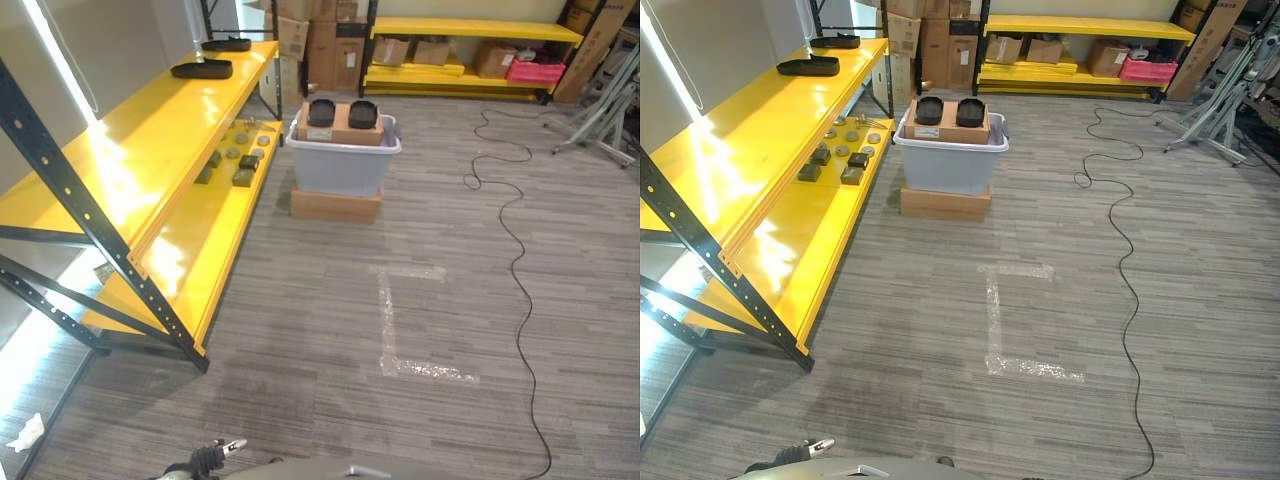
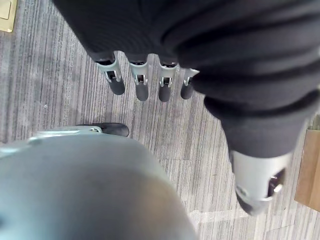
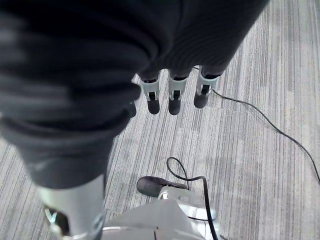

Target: Move parts from the plastic box to the shelf.

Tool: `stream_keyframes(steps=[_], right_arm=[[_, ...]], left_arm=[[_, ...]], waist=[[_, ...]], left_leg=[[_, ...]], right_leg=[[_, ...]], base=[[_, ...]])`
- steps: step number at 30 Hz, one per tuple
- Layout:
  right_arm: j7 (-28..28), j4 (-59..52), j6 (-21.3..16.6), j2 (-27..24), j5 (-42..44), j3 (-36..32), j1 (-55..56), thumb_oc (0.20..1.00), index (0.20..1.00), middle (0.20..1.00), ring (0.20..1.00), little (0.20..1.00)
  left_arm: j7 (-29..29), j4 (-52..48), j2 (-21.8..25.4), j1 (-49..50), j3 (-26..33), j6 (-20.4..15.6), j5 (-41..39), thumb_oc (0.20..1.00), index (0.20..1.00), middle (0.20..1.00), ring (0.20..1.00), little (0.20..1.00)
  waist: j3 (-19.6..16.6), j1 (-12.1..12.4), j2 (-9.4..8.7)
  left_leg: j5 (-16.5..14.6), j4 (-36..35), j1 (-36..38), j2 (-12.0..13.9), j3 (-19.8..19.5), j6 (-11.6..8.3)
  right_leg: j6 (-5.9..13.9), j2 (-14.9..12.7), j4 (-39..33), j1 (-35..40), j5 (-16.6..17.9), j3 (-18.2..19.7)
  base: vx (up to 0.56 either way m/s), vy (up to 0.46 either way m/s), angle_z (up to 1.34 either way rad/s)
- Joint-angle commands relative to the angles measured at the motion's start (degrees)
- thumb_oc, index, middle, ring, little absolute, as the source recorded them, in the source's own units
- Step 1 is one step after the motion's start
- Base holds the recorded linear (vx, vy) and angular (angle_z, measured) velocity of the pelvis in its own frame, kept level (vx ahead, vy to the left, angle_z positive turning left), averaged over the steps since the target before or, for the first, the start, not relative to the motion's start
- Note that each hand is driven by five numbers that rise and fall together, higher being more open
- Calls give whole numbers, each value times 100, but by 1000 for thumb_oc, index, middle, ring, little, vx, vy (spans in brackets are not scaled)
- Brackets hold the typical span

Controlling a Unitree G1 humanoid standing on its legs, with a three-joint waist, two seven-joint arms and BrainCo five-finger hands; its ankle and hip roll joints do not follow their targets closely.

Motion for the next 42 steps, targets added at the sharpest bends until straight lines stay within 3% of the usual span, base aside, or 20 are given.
stream_keyframes(steps=[1, 9, 21, 32, 39, 42], right_arm=[[-6, 348, 64, -2, 104, 100, -107, 1000, 1000, 1000, 1000, 1000], [15, 394, 107, 39, 277, 45, -92, 1000, 1000, 1000, 1000, 1000], [-36, 435, 154, 105, 369, 21, -75, 1000, 1000, 1000, 1000, 1000], [-152, 470, 216, 113, 367, 10, -67, 1000, 1000, 1000, 1000, 1000], [-420, 435, -108, 93, 633, -28, -123, 1000, 1000, 1000, 1000, 1000], [-385, 166, -455, 4, 1209, -110, -274, 1000, 1000, 1000, 1000, 1000]], left_arm=[[3, 302, -41, -368, 16, -81, 37, 1000, 1000, 1000, 1000, 1000], [649, 438, -72, -386, 90, 148, 232, 1000, 1000, 1000, 1000, 1000], [966, 638, -132, -431, 162, 443, 366, 1000, 1000, 1000, 1000, 1000], [1129, 654, -160, -433, 124, 453, 447, 1000, 1000, 1000, 1000, 1000], [1415, 627, -153, -482, 219, 93, 88, 1000, 1000, 1000, 1000, 1000], [1430, 335, -115, -609, 258, -382, -374, 1000, 1000, 1000, 1000, 1000]], waist=[[-99, 60, -98], [-116, 45, -116], [-157, 15, -125], [-164, 11, -119], [-176, 23, -115], [-190, 54, -107]], left_leg=[[-173, 52, -138, -190, 94, 92], [-186, 65, -140, -215, 112, 114], [-196, 41, -125, -225, 130, 121], [-190, 23, -113, -210, 137, 111], [-180, 22, -91, -200, 124, 98], [-169, 14, -70, -194, 98, 91]], right_leg=[[357, -196, 15, -45, 95, -41], [365, -209, 15, -56, 112, -26], [373, -221, 0, -64, 126, 10], [375, -204, 0, -71, 124, 21], [371, -193, 0, -46, 123, 20], [375, -193, 0, -20, 120, 2]], base=[[0, 0, 0], [0, 0, 0], [0, 0, -1], [-1, -2, -3], [0, 0, 0], [0, 0, 0]])
